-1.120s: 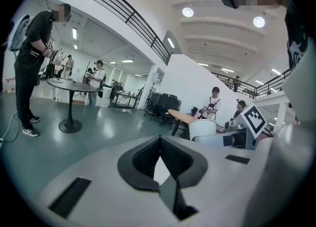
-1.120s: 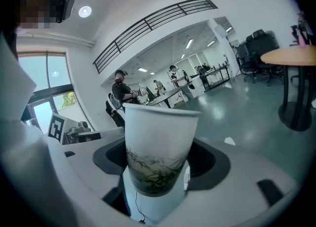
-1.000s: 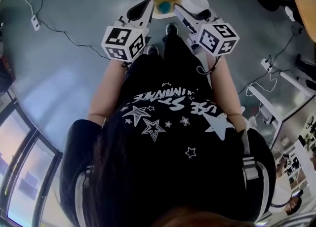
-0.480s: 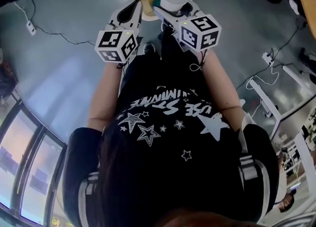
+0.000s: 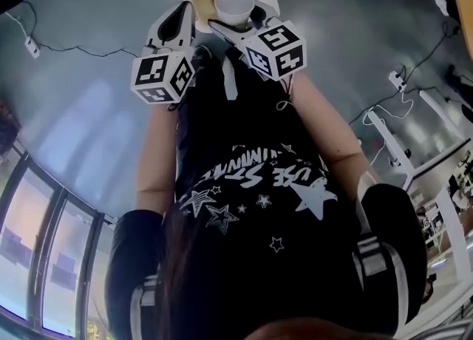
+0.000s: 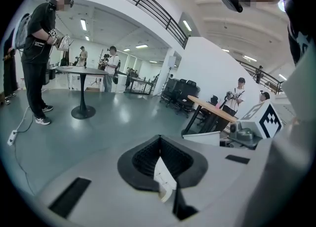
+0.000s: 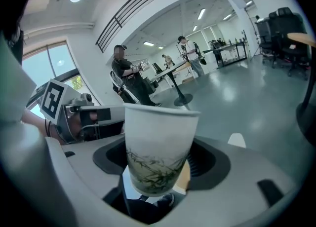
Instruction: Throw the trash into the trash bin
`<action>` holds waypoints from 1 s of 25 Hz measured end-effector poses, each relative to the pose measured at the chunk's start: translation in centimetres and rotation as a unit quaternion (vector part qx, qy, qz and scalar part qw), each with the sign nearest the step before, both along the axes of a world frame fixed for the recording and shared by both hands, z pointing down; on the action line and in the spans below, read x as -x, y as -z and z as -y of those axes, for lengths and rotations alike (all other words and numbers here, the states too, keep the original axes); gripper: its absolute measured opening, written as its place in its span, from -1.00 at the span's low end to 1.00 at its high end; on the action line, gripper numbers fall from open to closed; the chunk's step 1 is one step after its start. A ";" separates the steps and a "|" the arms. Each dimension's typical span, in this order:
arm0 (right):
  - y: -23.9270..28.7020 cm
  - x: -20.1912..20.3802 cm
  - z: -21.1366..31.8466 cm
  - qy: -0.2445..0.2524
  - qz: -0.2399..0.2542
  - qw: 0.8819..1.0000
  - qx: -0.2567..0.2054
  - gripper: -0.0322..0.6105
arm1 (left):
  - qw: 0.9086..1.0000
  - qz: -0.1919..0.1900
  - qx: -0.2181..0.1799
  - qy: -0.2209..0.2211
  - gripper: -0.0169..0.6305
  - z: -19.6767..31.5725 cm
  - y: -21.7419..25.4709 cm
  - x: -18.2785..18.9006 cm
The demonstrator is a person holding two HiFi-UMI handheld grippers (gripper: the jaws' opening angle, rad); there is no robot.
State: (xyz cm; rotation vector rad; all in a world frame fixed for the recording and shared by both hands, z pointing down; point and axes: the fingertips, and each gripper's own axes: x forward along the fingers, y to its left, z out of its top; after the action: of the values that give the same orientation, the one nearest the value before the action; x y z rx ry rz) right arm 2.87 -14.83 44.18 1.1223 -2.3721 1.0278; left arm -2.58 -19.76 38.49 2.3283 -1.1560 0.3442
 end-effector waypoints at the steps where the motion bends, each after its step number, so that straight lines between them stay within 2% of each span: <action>1: -0.8 -0.3 0.0 -0.004 -0.003 1.000 0.007 0.13 | 1.000 -0.001 0.006 0.000 -0.91 -0.1 -0.7 -0.3; 12: -9.3 -1.0 0.5 -0.052 -0.010 0.996 0.071 0.13 | 0.996 -0.004 0.089 0.004 -0.91 -1.8 -10.3 -0.4; 18: -14.5 -1.2 0.5 -0.048 -0.029 0.994 0.097 0.13 | 0.994 -0.005 0.110 0.007 -0.91 -1.7 -15.1 -0.7; 25: -19.4 -1.5 0.4 -0.047 -0.034 0.990 0.128 0.13 | 0.989 0.000 0.142 0.035 -0.91 -1.4 -20.4 -0.1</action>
State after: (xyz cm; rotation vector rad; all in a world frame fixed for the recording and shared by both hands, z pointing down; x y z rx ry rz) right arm 4.33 -15.24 63.57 1.1590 -2.0799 1.2642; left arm -2.52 -18.40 58.93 2.0372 -1.1076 0.4526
